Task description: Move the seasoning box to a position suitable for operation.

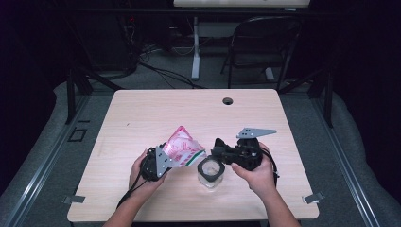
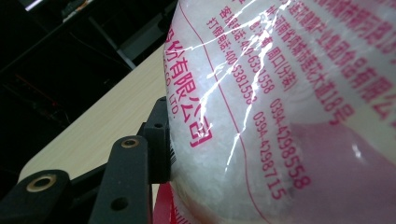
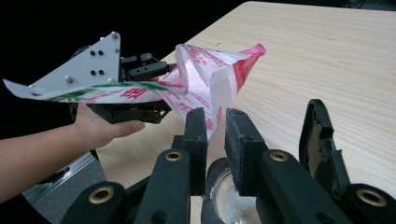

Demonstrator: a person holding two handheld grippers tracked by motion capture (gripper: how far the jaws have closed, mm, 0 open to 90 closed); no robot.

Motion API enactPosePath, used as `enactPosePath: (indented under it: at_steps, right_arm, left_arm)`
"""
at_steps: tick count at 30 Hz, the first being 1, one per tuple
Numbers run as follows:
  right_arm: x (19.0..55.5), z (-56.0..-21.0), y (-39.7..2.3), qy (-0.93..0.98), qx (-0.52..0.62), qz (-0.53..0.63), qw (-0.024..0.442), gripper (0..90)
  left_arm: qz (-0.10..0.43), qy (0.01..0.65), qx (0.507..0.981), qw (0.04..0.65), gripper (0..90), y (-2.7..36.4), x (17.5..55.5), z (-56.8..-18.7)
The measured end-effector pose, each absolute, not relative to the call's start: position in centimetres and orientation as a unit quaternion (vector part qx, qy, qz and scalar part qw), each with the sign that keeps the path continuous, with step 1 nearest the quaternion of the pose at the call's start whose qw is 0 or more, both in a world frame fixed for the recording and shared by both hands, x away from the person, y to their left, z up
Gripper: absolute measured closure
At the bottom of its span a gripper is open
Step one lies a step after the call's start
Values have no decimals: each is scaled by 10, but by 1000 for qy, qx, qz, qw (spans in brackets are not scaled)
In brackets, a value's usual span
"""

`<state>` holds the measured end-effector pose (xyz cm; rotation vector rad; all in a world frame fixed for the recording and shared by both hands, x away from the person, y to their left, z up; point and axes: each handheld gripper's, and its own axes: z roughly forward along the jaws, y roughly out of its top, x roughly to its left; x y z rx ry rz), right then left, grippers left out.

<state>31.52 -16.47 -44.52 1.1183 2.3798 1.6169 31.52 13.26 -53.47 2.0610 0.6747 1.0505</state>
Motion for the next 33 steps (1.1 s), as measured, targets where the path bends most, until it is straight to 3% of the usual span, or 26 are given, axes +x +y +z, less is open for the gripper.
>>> enactPosePath:
  at_steps: [33]
  right_arm:
    - [309, -450, -160, 780, 354, 516, 27, 731]
  left_arm:
    - [477, 188, 808, 290, 568, 120, 303, -539]
